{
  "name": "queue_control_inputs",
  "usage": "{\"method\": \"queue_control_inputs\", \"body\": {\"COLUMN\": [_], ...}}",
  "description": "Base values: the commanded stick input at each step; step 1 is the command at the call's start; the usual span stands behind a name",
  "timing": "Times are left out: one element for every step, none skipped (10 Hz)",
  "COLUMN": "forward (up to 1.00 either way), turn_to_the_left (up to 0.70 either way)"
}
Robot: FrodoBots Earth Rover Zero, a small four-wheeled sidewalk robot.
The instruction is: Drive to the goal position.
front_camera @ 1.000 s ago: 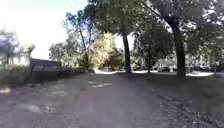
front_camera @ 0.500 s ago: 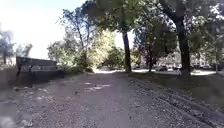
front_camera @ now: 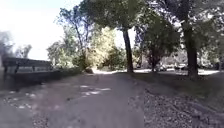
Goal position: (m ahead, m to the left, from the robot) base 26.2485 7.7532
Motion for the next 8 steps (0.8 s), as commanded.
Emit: {"method": "queue_control_inputs", "body": {"forward": [0.85,0.85,0.85,0.85,0.85,0.85,0.85,0.85], "turn_to_the_left": [0.34,0.34,0.07,0.03,0.0,0.0,0.0,0.0]}}
